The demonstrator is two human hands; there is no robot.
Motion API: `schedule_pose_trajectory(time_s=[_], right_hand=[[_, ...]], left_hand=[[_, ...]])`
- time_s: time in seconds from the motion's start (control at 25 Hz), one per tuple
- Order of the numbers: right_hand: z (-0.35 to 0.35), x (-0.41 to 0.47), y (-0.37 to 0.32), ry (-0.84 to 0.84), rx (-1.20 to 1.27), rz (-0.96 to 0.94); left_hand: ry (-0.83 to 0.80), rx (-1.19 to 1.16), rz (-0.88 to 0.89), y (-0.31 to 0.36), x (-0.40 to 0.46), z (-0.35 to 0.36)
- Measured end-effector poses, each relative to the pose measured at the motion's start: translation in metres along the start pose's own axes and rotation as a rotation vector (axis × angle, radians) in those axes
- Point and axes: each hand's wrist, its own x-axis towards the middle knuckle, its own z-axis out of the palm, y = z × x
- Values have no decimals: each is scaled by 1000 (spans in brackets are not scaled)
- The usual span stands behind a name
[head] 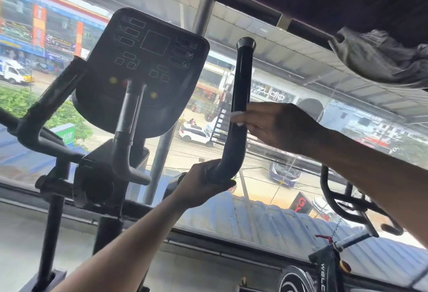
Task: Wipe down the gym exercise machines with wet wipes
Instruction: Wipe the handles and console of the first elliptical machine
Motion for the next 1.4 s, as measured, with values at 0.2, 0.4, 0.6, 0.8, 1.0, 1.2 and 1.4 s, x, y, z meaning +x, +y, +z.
schedule_pose_trajectory(time_s=[0.2,0.4,0.6,0.8,1.0,1.2,1.4], right_hand=[[19,-9,-17,103,94,43],[10,-2,4,157,52,58],[33,-17,-20,222,137,106],[34,-31,-20,242,113,119],[39,-21,-34,368,182,275],[56,-36,-55,453,329,382],[44,-18,-41,451,195,361]], left_hand=[[43,189,0,11,-13,6],[73,214,-25,21,-14,8],[-43,553,58,16,-19,-20],[-39,1011,113,19,-28,-60],[353,1228,76,2,-18,-128],[346,1234,30,-17,-5,-170],[346,1190,72,-24,-6,-171]])
